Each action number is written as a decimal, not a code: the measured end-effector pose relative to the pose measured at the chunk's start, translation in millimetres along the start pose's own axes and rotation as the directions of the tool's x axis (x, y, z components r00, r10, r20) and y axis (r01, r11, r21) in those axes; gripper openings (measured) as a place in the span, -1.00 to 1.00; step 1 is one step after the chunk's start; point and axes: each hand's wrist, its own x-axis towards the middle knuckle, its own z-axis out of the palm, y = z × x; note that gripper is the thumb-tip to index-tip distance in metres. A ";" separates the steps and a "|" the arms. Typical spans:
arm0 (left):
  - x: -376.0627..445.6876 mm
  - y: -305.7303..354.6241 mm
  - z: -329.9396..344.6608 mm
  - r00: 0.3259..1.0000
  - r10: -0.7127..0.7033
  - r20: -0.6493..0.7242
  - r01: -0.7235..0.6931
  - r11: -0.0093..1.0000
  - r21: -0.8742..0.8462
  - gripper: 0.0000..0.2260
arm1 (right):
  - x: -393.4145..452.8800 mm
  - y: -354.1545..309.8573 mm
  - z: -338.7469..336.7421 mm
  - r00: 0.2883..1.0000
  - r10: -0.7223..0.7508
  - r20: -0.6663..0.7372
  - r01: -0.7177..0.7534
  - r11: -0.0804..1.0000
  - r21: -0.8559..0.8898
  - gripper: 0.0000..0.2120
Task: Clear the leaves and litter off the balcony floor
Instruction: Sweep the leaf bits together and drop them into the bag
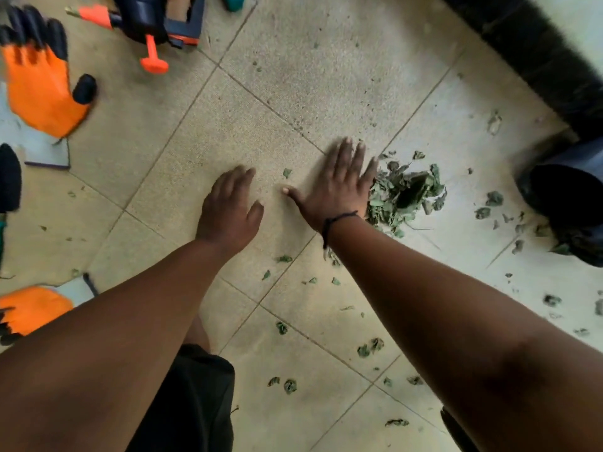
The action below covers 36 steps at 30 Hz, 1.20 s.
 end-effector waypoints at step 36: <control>24.0 64.0 27.8 0.890 0.293 0.349 -0.380 0.900 0.212 -0.15 | -24.1 103.1 11.0 0.864 -0.502 -0.047 0.503 0.855 0.126 -0.43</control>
